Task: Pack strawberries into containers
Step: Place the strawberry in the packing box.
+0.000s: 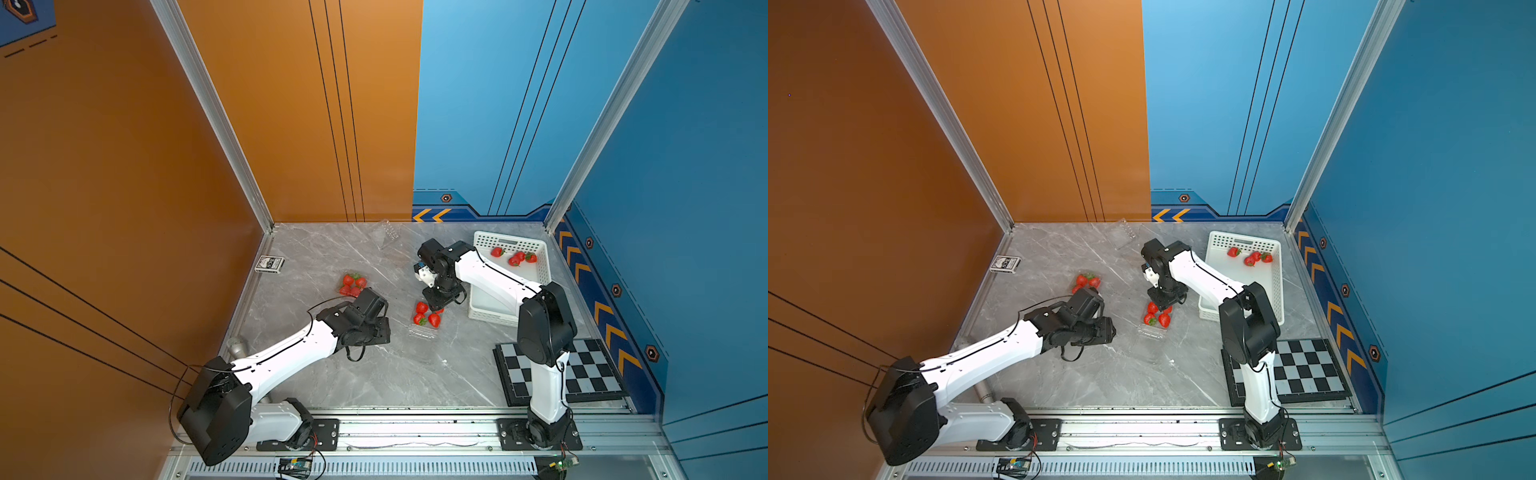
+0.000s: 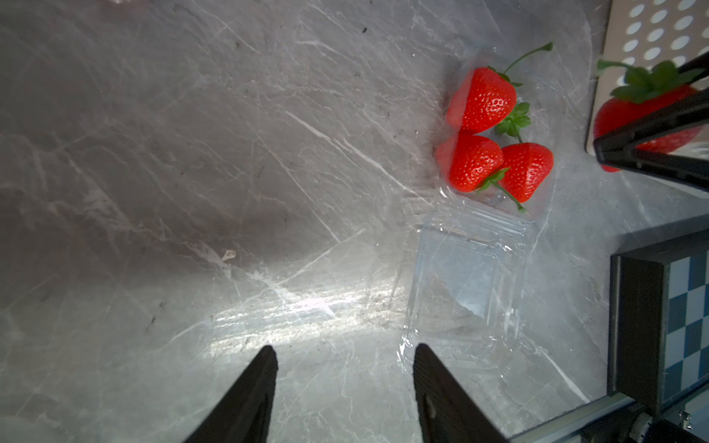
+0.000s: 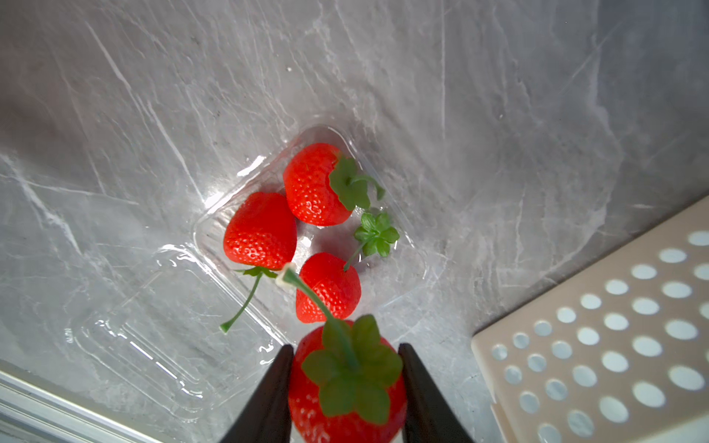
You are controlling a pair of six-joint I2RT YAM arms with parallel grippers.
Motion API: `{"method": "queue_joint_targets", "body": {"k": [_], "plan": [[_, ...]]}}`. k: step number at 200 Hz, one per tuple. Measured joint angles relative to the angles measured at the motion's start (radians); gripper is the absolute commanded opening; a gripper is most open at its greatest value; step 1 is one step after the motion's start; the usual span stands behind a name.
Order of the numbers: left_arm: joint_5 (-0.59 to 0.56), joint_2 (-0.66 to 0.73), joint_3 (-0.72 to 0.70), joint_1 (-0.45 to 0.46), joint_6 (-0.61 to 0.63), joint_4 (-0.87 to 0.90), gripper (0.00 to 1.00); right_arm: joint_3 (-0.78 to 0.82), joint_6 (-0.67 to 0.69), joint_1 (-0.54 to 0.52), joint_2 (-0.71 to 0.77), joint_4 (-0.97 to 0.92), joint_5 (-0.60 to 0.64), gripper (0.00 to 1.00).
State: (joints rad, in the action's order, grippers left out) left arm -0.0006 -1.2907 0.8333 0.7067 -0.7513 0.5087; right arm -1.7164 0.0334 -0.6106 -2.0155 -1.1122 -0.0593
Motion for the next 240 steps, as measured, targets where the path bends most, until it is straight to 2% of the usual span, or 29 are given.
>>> {"method": "queue_joint_targets", "body": {"k": [132, 240], "plan": [[0.000, 0.000, -0.009, 0.002, -0.003, -0.017, 0.60, -0.062, 0.143, -0.006, -0.124, -0.041, 0.049, 0.30], [0.000, -0.014, -0.009, 0.002, -0.002, -0.022, 0.59, -0.082, 0.154, -0.005, -0.132, -0.040, 0.049, 0.49]]}}
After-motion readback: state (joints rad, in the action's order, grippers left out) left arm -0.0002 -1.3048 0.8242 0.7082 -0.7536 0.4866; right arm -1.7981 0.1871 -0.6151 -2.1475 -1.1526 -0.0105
